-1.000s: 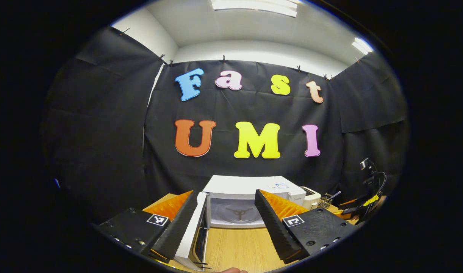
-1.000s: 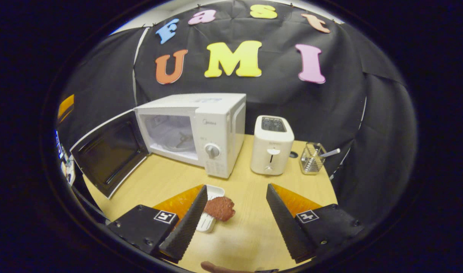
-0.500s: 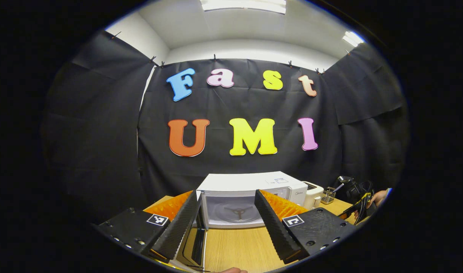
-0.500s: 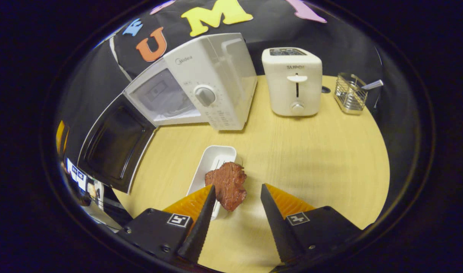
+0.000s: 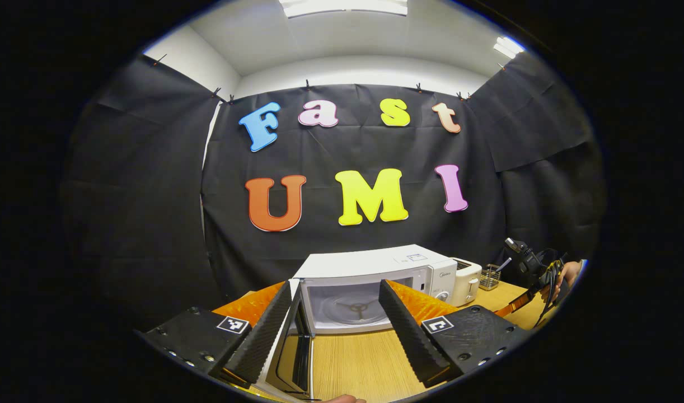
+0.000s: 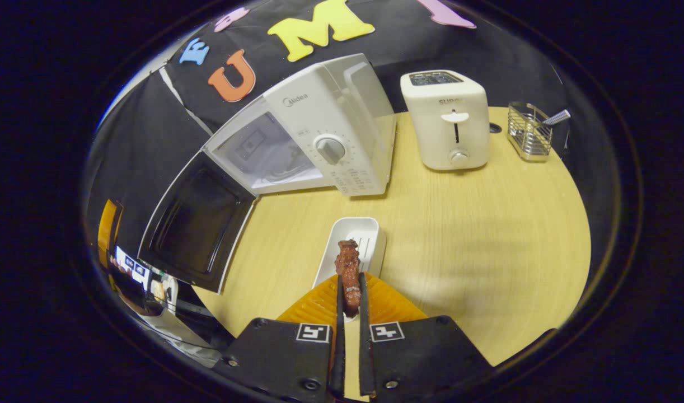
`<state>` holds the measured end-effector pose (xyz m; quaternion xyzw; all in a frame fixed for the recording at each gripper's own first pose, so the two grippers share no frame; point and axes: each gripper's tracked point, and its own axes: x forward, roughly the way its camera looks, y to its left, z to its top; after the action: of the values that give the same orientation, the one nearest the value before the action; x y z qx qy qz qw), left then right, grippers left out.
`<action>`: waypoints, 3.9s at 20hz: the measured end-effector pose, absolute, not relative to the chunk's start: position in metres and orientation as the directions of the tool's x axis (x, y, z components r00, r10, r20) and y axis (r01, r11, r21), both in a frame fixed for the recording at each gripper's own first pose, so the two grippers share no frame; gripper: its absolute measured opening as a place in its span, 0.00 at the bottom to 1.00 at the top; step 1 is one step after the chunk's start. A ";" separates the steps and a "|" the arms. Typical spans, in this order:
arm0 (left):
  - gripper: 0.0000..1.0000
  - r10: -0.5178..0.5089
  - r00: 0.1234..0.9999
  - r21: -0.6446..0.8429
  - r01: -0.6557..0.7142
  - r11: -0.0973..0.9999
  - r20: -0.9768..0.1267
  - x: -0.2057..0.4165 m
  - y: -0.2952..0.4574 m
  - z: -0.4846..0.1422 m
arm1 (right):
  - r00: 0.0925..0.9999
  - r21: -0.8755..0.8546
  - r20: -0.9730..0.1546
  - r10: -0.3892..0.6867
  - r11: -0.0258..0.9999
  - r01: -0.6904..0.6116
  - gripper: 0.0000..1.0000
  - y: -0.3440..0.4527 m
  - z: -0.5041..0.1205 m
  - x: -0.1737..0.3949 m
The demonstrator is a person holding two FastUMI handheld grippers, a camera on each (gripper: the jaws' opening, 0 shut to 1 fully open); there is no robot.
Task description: Open the microwave oven with the left hand, put the food in, and close the microwave oven.
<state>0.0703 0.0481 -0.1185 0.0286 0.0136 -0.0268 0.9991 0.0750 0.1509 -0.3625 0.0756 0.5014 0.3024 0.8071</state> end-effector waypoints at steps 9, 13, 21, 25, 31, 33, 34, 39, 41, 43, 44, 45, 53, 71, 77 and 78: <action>0.96 0.019 0.995 -0.003 -0.020 1.000 -0.097 0.051 0.092 -0.130 | 0.504 0.186 -0.703 0.502 0.813 -0.552 0.13 0.190 -0.305 0.047; 0.96 0.007 0.996 -0.023 -0.009 1.000 -0.094 0.039 0.106 -0.124 | 0.582 0.106 -0.650 0.489 0.816 -0.568 0.13 0.230 -0.301 0.046; 0.96 -0.006 0.997 -0.018 0.005 1.000 -0.077 0.018 0.121 -0.114 | 0.748 -0.006 -0.503 0.433 0.864 -0.504 0.13 0.324 -0.318 0.080; 0.96 0.000 0.997 -0.014 -0.001 1.000 -0.078 0.007 0.130 -0.111 | 0.788 -0.006 -0.443 0.427 0.878 -0.479 0.13 0.376 -0.325 0.103; 0.96 0.029 0.996 -0.001 -0.029 1.000 -0.088 0.004 0.144 -0.116 | 0.826 0.010 -0.404 0.392 0.905 -0.425 0.13 0.420 -0.333 0.140; 0.96 0.046 0.994 0.001 -0.046 0.999 -0.096 0.006 0.150 -0.119 | 0.818 0.061 -0.414 0.401 0.908 -0.414 0.13 0.435 -0.338 0.154; 0.96 0.050 0.994 -0.003 -0.051 0.999 -0.099 0.006 0.152 -0.120 | 0.811 0.096 -0.412 0.414 0.905 -0.413 0.14 0.443 -0.339 0.161; 0.95 0.054 0.989 0.008 -0.053 0.999 -0.138 0.016 0.151 -0.133 | 0.806 0.274 -0.415 0.421 0.903 -0.331 0.14 0.467 -0.349 0.206; 0.95 0.065 0.986 0.021 -0.062 0.998 -0.155 0.021 0.150 -0.137 | 0.817 0.357 -0.407 0.408 0.894 -0.269 0.14 0.471 -0.352 0.224; 0.95 0.065 0.984 0.025 -0.062 0.998 -0.163 0.023 0.148 -0.138 | 0.843 0.415 -0.404 0.356 0.892 -0.178 0.16 0.473 -0.358 0.243; 0.95 0.058 0.984 0.018 -0.056 0.998 -0.170 0.024 0.146 -0.140 | 0.854 0.442 -0.404 0.327 0.887 -0.131 0.16 0.473 -0.359 0.250; 0.95 0.053 0.983 0.010 -0.052 0.999 -0.174 0.023 0.144 -0.139 | 0.868 0.466 -0.399 0.296 0.881 -0.086 0.17 0.474 -0.361 0.257; 0.95 0.053 0.985 0.025 -0.049 0.998 -0.165 0.011 0.149 -0.135 | 0.881 0.450 -0.437 0.179 0.892 0.042 0.93 0.470 -0.395 0.263; 0.95 0.092 0.980 -0.010 -0.095 0.995 -0.178 -0.015 0.194 -0.173 | 0.910 0.343 -0.314 0.270 0.926 -0.156 0.97 0.381 -0.292 0.168; 0.35 0.126 0.977 0.016 -0.125 0.992 -0.170 -0.036 0.210 -0.180 | 0.941 0.250 -0.223 0.253 0.948 -0.196 0.96 0.303 -0.230 0.099; 0.29 0.159 0.976 0.045 -0.154 0.987 -0.149 -0.039 0.217 -0.176 | 0.949 0.222 -0.205 0.240 0.956 -0.194 0.96 0.289 -0.219 0.085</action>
<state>-0.0386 0.2168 -0.1762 0.0165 0.0760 0.0788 0.9938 0.0854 0.2889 -0.2186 0.1001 0.1157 0.1106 0.9820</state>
